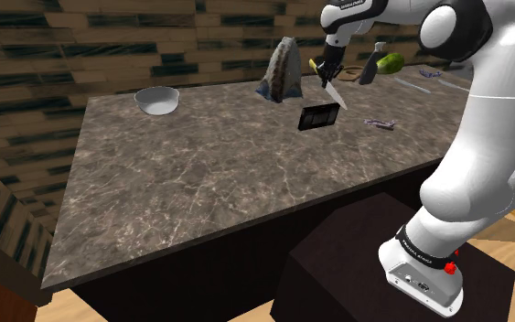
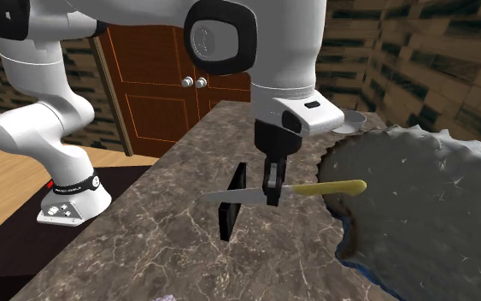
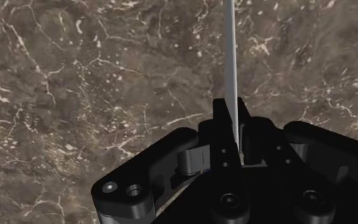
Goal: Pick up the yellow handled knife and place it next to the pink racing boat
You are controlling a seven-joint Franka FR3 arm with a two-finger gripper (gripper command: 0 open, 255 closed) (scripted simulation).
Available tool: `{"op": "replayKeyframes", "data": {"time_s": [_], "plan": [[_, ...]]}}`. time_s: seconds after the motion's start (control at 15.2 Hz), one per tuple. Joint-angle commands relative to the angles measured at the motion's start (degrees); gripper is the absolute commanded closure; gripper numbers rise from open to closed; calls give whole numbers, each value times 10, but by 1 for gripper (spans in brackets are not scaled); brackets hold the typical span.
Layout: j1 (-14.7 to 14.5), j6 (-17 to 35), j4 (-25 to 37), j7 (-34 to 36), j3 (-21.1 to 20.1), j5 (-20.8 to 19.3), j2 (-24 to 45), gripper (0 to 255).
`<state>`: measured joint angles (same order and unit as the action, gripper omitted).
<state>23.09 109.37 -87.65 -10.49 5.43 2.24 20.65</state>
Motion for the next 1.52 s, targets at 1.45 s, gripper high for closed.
{"op": "replayKeyframes", "data": {"time_s": [1.45], "plan": [[58, 91, -12, -83, 17, 21, 81, 255]]}}
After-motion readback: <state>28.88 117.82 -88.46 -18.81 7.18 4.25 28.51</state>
